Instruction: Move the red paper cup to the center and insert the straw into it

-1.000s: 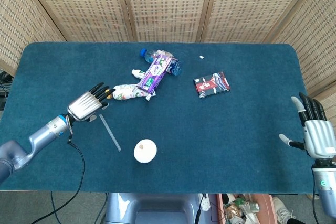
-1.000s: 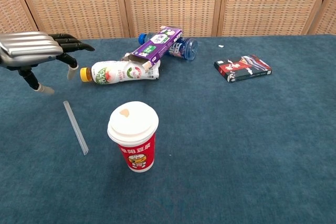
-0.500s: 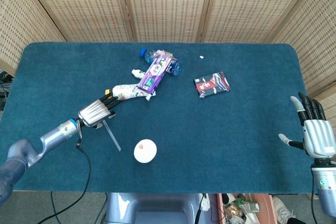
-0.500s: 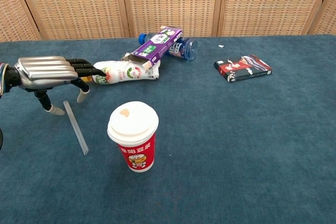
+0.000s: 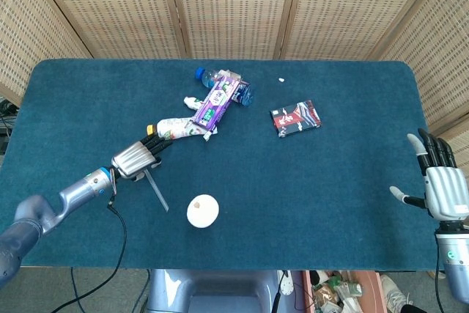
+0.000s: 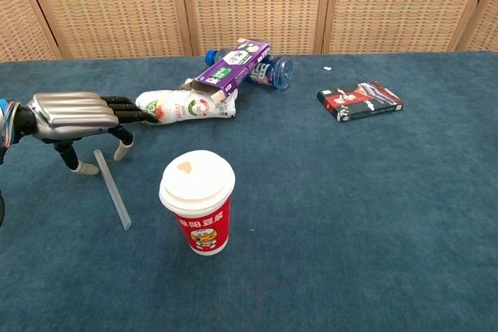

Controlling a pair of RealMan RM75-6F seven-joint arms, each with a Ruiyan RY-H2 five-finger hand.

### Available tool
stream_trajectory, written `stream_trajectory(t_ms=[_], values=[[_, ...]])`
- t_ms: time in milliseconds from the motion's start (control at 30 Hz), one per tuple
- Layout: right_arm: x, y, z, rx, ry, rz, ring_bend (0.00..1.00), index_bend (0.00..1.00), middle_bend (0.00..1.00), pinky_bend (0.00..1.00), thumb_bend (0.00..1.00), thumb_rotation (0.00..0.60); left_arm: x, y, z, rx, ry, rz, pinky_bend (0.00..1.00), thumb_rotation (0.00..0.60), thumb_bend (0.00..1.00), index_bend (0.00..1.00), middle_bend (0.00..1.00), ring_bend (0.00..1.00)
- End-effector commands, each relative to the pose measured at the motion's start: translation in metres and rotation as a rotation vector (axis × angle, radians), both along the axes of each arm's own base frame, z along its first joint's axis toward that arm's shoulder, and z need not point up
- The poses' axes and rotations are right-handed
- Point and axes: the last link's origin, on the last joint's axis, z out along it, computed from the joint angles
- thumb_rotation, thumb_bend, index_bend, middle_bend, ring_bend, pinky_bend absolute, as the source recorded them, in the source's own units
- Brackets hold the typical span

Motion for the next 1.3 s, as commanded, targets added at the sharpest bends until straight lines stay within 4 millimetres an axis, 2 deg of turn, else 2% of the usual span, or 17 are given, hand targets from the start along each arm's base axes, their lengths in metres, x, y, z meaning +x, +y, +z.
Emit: stream_trajectory(t_ms=[33, 300, 500, 733, 1133, 1300], values=[[0.0, 0.0, 0.0, 0.0, -0.001, 0.0, 0.0, 0.0, 0.0, 0.0, 0.0, 0.6, 0.0, 0.0, -0.001, -0.004, 0.014, 0.0, 0.0, 0.6, 0.3, 0.49, 0.0, 0.0], [0.0, 0.0, 0.0, 0.003, -0.004, -0.004, 0.0, 0.0, 0.0, 0.0, 0.0, 0.6, -0.003, -0.001, -0.003, -0.004, 0.034, 0.012, 0.0, 0.6, 0.3, 0.49, 0.0, 0.0], [0.0, 0.0, 0.001, 0.0, -0.012, -0.004, 0.0, 0.0, 0.0, 0.0, 0.0, 0.6, -0.005, -0.002, -0.001, 0.0, 0.033, 0.006, 0.0, 0.6, 0.31, 0.61, 0.0, 0.0], [0.001, 0.0, 0.001, 0.001, -0.012, 0.0, 0.0, 0.0, 0.0, 0.0, 0.0, 0.6, -0.008, -0.004, 0.004, 0.009, 0.031, 0.006, 0.0, 0.6, 0.34, 0.63, 0.0, 0.0], [0.003, 0.002, 0.001, 0.001, -0.014, 0.009, 0.0, 0.0, 0.0, 0.0, 0.0, 0.6, -0.012, -0.007, 0.008, 0.02, 0.033, 0.006, 0.0, 0.6, 0.35, 0.64, 0.0, 0.0], [0.004, 0.003, 0.001, 0.003, -0.017, 0.013, 0.0, 0.0, 0.0, 0.0, 0.0, 0.6, -0.004, -0.004, 0.021, 0.053, -0.009, -0.02, 0.0, 0.6, 0.35, 0.64, 0.0, 0.0]])
